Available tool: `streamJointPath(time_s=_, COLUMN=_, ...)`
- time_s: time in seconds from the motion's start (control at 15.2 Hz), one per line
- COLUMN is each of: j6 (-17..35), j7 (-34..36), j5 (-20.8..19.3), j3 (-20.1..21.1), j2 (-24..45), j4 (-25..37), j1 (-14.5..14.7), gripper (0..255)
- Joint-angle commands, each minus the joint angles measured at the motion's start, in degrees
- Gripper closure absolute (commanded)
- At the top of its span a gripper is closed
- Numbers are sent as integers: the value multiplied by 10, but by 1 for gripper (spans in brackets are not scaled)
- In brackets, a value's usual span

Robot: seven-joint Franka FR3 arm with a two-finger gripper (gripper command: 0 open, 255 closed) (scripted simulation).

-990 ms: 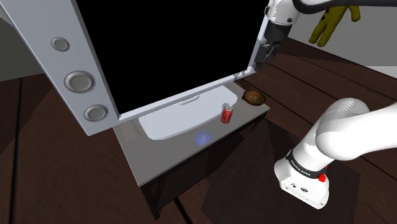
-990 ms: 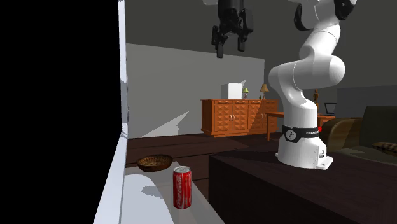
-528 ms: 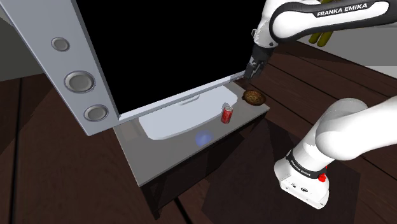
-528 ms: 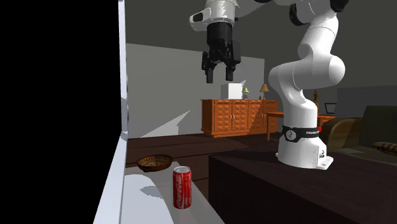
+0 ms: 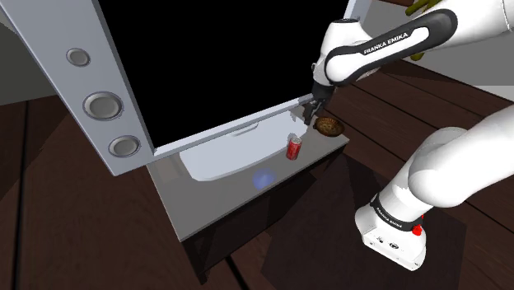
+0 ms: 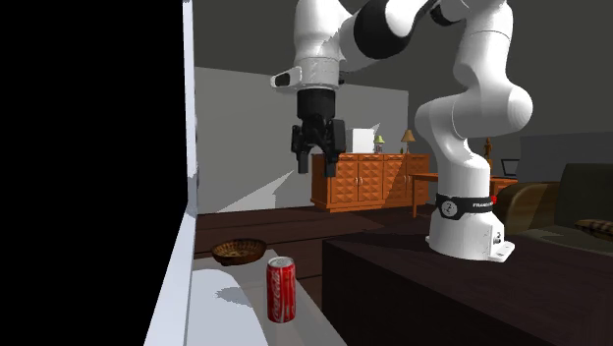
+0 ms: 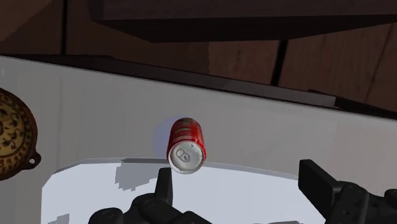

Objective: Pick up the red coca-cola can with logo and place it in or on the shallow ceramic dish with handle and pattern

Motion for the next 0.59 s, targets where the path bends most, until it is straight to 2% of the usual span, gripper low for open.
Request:
streamJointPath(time_s=0.0, j6=50, j7=-8, j5=3, j3=-8, j2=48, j4=-2, j1=2, gripper=0)
streamJointPath(time_s=0.26, j6=137, j7=-33, j5=22, j3=-23, j2=149, j4=12, j1=7, gripper=0)
streamJointPath(time_s=0.53, j6=213, j7=-72, j5=65, j3=-28, j2=255, j4=40, j1=10, gripper=0)
